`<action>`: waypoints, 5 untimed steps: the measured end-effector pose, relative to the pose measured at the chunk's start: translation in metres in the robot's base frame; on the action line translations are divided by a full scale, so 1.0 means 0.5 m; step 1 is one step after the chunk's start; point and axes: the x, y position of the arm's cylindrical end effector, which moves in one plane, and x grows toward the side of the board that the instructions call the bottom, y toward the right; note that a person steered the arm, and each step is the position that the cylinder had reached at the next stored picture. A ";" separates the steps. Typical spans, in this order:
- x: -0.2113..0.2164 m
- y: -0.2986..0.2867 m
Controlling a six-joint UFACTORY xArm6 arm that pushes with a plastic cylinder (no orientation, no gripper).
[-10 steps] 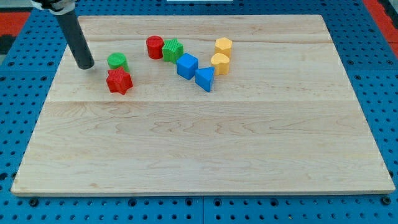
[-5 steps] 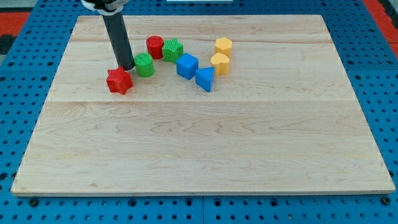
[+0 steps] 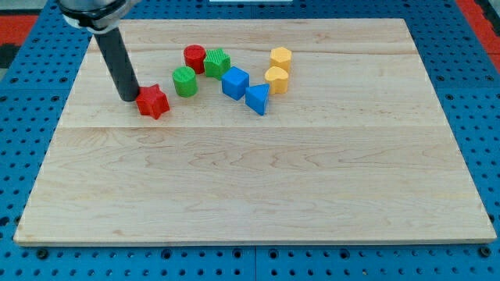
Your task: Keep the green circle and the red star diagonally below the red circle
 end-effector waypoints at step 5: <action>0.025 0.071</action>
